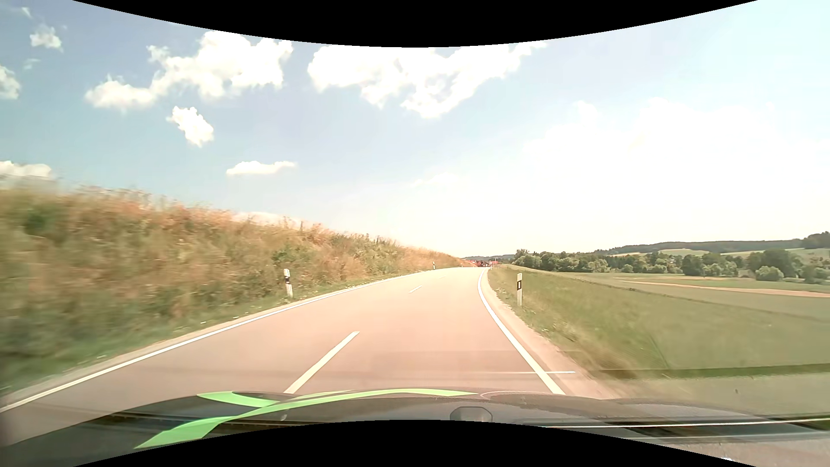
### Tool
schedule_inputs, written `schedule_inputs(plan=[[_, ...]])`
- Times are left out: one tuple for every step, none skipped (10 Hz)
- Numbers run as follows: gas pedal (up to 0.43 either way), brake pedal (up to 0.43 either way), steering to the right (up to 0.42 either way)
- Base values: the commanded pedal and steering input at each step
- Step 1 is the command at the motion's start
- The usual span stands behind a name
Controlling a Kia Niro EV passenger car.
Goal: Follow the waypoints while adhering to traffic rules and regulations
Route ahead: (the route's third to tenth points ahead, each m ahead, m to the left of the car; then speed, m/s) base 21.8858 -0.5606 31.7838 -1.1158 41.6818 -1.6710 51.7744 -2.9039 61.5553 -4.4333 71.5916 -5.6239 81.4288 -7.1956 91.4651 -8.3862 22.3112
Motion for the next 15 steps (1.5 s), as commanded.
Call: schedule_inputs(plan=[[0.299, 0.0, 0.028], [0.311, 0.0, 0.026], [0.319, 0.0, 0.025], [0.331, 0.0, 0.024], [0.331, 0.0, 0.023], [0.331, 0.0, 0.02], [0.339, 0.0, 0.019], [0.339, 0.0, 0.018], [0.339, 0.0, 0.018], [0.35, 0.0, 0.018], [0.35, 0.0, 0.018], [0.35, 0.0, 0.016], [0.35, 0.0, 0.014], [0.35, 0.0, 0.013], [0.35, 0.0, 0.011]])
